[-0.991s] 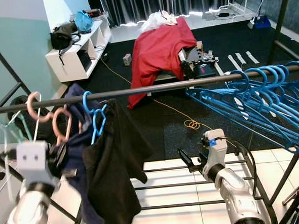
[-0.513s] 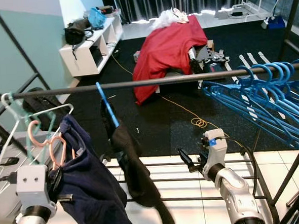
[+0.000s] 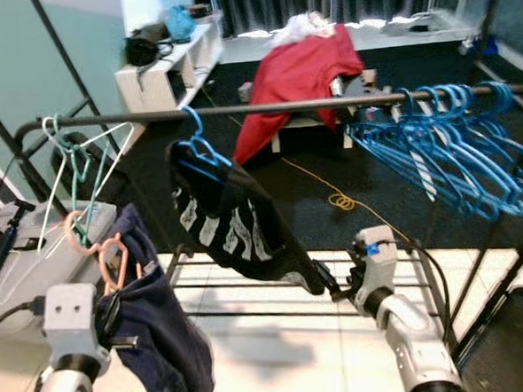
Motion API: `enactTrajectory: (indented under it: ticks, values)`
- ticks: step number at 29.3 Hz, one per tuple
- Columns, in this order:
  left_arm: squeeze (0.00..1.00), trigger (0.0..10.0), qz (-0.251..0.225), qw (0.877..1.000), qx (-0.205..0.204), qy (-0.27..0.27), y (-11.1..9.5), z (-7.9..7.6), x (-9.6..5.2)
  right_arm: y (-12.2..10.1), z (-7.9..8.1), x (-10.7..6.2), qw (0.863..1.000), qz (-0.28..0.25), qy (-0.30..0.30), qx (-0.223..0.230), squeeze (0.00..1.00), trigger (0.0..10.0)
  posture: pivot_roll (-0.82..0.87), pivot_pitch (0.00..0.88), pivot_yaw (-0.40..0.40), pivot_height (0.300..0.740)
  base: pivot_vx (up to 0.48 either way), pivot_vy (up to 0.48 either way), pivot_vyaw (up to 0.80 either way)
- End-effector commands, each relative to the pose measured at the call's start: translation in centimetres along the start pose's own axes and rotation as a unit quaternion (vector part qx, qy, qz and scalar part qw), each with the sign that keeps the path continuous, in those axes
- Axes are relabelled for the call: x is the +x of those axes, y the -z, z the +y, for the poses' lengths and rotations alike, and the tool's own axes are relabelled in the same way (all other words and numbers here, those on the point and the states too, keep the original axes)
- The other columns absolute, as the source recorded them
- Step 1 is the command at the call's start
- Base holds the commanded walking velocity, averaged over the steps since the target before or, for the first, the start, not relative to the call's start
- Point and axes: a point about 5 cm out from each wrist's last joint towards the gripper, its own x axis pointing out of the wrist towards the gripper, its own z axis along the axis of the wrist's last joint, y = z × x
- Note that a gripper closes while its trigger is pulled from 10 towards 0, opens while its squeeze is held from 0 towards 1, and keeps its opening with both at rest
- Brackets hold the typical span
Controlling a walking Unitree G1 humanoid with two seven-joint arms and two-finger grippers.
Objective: Hang hanger
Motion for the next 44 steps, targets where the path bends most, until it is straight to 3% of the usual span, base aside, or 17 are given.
enactTrajectory:
  ticks: [1, 4, 6, 7, 10, 11, 13, 15, 19, 25, 36, 37, 44]
  values:
    - [0.0, 10.0, 0.011, 0.998, -0.032, 0.049, 0.0, -1.1, 0.3, 0.0, 0.4, 0.3, 1.0, 0.002, -0.007, 0.0, 0.0, 10.0, -0.1, 0.0, 0.081, 0.731, 0.0, 0.0, 0.0]
    - [0.0, 10.0, 0.021, 0.992, -0.082, 0.091, 0.0, -2.1, 1.1, 0.0, 0.6, 0.5, 1.0, 0.003, -0.009, 0.002, 0.0, 10.0, -0.09, 0.0, 0.079, 0.731, 0.0, 0.0, 0.0]
    - [0.0, 10.0, 0.022, 0.991, -0.087, 0.1, 0.0, -2.3, 1.4, 0.0, 0.7, 0.6, 1.0, 0.003, -0.01, 0.003, 0.0, 10.0, -0.09, 0.0, 0.079, 0.731, 0.0, 0.0, 0.0]
    - [0.0, 10.0, 0.016, 0.993, -0.093, 0.077, -0.1, -1.9, 2.3, 0.0, 0.9, 0.7, 1.0, 0.005, -0.012, 0.007, 0.0, 10.0, -0.07, 0.0, 0.059, 0.731, 0.0, 0.0, 0.0]
    - [0.0, 10.0, 0.005, 0.996, -0.074, 0.05, -0.4, -1.7, 2.9, -0.1, 1.0, 0.7, 1.0, 0.006, -0.015, 0.01, 0.0, 10.0, -0.06, 0.0, 0.056, 0.731, 0.0, 0.0, 0.0]
    - [0.0, 10.0, -0.004, 0.998, -0.054, 0.041, -0.7, -1.8, 3.0, -0.2, 1.2, 0.7, 1.0, 0.007, -0.026, 0.017, 0.0, 10.0, -0.01, 0.0, 0.021, 0.731, 0.0, 0.0, 0.0]
    - [0.0, 10.0, -0.005, 0.998, -0.052, 0.027, -0.9, -1.5, 3.2, -0.4, 1.3, 0.8, 0.999, 0.007, -0.035, 0.032, 0.0, 10.0, 0.03, 0.0, 0.0, 0.731, 0.0, 0.0, 0.0]
    - [0.0, 10.0, -0.003, 0.998, -0.053, 0.022, -1.0, -1.3, 3.3, -0.5, 1.2, 0.9, 0.998, 0.007, -0.039, 0.039, 0.0, 10.0, 0.03, 0.0, -0.003, 0.731, 0.0, 0.0, 0.0]
    - [0.0, 10.0, -0.005, 1.0, -0.01, 0.02, -1.1, -1.3, 3.0, -0.5, 1.8, 1.2, 0.998, 0.015, -0.058, 0.034, 0.0, 10.0, 0.04, 0.0, -0.016, 0.731, 0.0, 0.0, 0.0]
    - [0.0, 10.0, -0.002, 1.0, -0.016, 0.019, -0.9, -1.0, 2.9, -0.4, 2.1, 1.1, 0.997, 0.016, -0.062, 0.033, 0.0, 10.0, 0.04, 0.0, -0.008, 0.731, 0.0, 0.0, 0.0]
    - [0.0, 10.0, 0.006, 0.996, -0.068, 0.056, -0.9, -1.6, 3.8, -0.7, 1.5, 1.0, 0.998, 0.011, -0.049, 0.04, 0.0, 10.0, 0.02, 0.0, 0.007, 0.731, 0.0, 0.0, 0.0]
    - [0.0, 10.0, 0.003, 0.994, -0.094, 0.053, -1.3, -1.3, 3.8, -1.2, 1.7, 1.1, 0.999, 0.004, -0.047, 0.026, 0.0, 10.0, 0.0, 0.0, 0.02, 0.731, 0.0, 0.0, 0.0]
    - [0.0, 10.0, -0.01, 0.99, -0.112, 0.082, -2.6, -2.1, 3.0, -2.4, 1.4, -0.3, 0.999, -0.017, -0.042, 0.028, 0.0, 10.0, -0.01, 0.0, 0.046, 0.731, 0.0, 0.0, 0.0]
